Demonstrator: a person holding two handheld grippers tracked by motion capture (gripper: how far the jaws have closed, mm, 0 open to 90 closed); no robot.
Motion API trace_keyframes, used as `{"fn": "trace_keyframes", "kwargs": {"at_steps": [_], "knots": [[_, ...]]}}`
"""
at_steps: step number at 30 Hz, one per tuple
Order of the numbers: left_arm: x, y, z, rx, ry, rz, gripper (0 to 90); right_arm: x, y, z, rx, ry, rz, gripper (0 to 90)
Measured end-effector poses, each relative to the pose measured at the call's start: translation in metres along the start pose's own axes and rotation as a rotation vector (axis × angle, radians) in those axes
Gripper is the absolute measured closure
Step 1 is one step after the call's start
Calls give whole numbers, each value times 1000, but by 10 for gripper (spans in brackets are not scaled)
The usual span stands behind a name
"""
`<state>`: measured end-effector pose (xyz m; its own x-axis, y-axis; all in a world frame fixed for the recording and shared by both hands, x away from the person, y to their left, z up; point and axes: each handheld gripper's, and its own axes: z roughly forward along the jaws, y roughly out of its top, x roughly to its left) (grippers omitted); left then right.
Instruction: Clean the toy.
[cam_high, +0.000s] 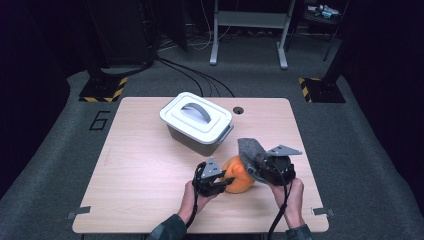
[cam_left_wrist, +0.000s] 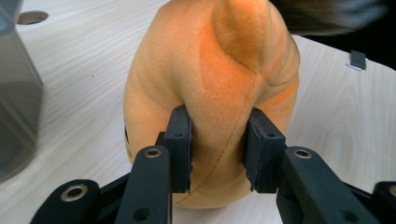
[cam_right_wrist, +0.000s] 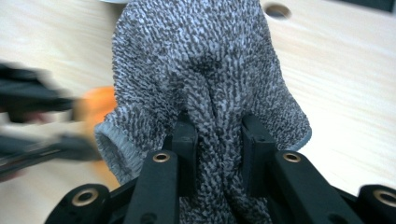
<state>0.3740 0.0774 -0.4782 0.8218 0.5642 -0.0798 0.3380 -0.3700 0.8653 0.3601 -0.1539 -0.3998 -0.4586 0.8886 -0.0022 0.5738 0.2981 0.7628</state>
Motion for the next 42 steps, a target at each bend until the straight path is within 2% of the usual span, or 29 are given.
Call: {"fn": "trace_keyframes", "kwargs": {"at_steps": [4, 7, 9, 11, 13, 16, 18, 21, 22, 23, 24, 25, 27, 29, 31, 32, 34, 36, 37, 40, 42], "knots": [[2, 4, 2, 11, -5, -8, 663, 32, -1, -6, -7, 8, -99, 709], [2, 4, 3, 14, -2, -5, 669, 47, -4, 5, 29, -50, -162, 711], [2, 4, 2, 14, -4, -16, 673, 43, -5, 11, 37, -72, -141, 715], [2, 4, 2, 15, 1, -10, 675, 30, -4, 16, 41, -60, -102, 715], [2, 3, 3, 11, -3, -15, 676, 17, -5, 22, 55, -89, -66, 716], [3, 3, 3, 12, -8, -13, 676, -4, -10, 33, 87, -105, 2, 717], [2, 2, 3, 6, -6, -16, 676, -15, -13, 39, 102, -81, 54, 716], [2, 1, 3, 5, -11, -21, 675, -23, -13, 42, 128, -85, 68, 713], [3, 0, 2, 6, -14, -20, 675, -25, -12, 40, 122, -101, 61, 712], [4, 0, 1, 2, -14, -16, 675, -22, -10, 35, 116, -107, 56, 712], [4, -1, 0, 5, -18, -21, 674, -20, -7, 29, 85, -115, 47, 712], [4, -2, 0, 5, -22, -21, 674, -15, -4, 20, 37, -107, 18, 713], [4, -2, -1, 9, -22, -12, 674, -6, 0, 13, 4, -88, -8, 713], [3, -2, -2, 15, -24, -2, 672, 7, 4, 18, 46, -77, -52, 713], [4, -2, -3, 18, -20, -6, 661, 9, 0, 28, 70, -71, -49, 716], [5, -1, -3, 26, -29, -13, 649, 8, -3, 31, 63, -66, -38, 717], [6, 2, -5, 38, -33, -37, 577, 8, -4, 31, 56, -56, -31, 718], [6, 4, -6, 42, -24, -49, 433, 9, -5, 31, 55, -56, -29, 720], [5, 7, -8, 38, -14, -51, 433, 9, -5, 30, 57, -57, -34, 721], [0, 13, -10, 23, 25, -36, 337, 10, -8, 29, 50, -63, -38, 721], [-1, 15, -8, 8, 18, -52, 304, 11, -9, 29, 47, -56, -34, 721]]}}
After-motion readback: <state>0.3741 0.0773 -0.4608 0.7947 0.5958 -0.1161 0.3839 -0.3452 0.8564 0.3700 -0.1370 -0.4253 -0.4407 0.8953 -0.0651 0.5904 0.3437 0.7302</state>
